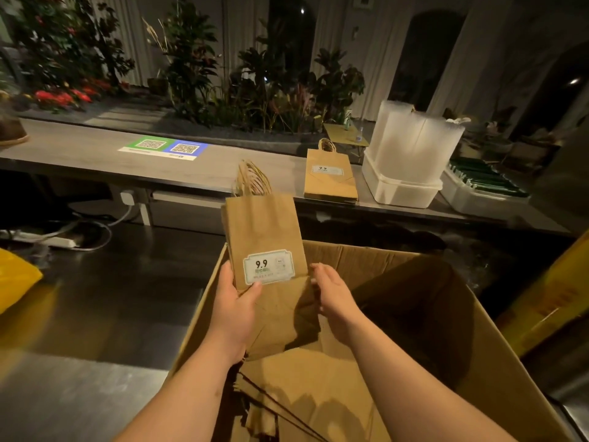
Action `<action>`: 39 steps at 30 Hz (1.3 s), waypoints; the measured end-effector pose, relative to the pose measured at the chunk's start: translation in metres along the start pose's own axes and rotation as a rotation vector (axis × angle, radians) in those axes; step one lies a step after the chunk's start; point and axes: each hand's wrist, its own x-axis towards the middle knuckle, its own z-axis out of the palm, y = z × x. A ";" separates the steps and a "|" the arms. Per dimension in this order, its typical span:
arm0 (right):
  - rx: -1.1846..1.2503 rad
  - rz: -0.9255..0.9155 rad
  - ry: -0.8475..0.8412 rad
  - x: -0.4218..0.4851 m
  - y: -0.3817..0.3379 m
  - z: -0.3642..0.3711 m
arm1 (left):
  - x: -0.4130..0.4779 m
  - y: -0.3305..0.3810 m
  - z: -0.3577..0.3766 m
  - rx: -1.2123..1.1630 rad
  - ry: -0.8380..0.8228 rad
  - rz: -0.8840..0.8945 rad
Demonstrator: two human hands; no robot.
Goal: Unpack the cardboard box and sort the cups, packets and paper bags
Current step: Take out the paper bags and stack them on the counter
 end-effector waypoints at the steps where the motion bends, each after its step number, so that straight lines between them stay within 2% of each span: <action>1: -0.098 0.022 0.030 0.003 0.009 -0.009 | 0.001 0.000 -0.002 -0.039 0.042 -0.001; 2: -0.335 0.047 0.013 0.006 0.023 -0.019 | 0.003 0.001 -0.004 -0.069 0.087 0.007; 4: -0.840 0.144 -0.168 0.005 0.055 -0.033 | 0.005 0.000 -0.007 -0.088 0.153 0.028; 5: -0.993 0.212 -0.249 0.005 0.070 -0.035 | 0.005 -0.001 -0.007 -0.088 0.171 0.040; 8: -1.126 0.250 -0.330 0.002 0.094 -0.032 | 0.004 -0.004 -0.007 -0.075 0.176 0.036; 15: -0.943 0.231 -0.190 0.025 0.085 -0.048 | 0.002 -0.005 -0.005 -0.022 0.160 0.043; 19: -0.644 0.241 -0.229 0.001 0.050 -0.084 | 0.005 -0.006 -0.005 -0.024 0.162 0.034; 24: -0.263 -0.002 -0.067 -0.035 -0.001 -0.107 | 0.002 -0.006 -0.005 0.042 0.116 0.034; 28: 0.051 -0.172 0.067 -0.059 -0.041 -0.063 | -0.001 -0.001 -0.003 0.047 0.023 -0.040; 30: 0.134 -0.231 0.071 -0.063 -0.051 -0.034 | -0.005 -0.003 0.000 0.077 -0.015 -0.064; 33: -0.027 -0.285 0.032 -0.063 -0.049 0.009 | -0.007 0.000 0.003 0.041 -0.043 -0.151; 36: -0.231 -0.285 -0.020 -0.055 -0.036 0.035 | -0.006 0.000 0.004 -0.020 0.016 -0.239; 39: -0.492 -0.360 -0.021 -0.044 -0.017 0.037 | -0.008 -0.008 -0.002 0.107 -0.034 -0.234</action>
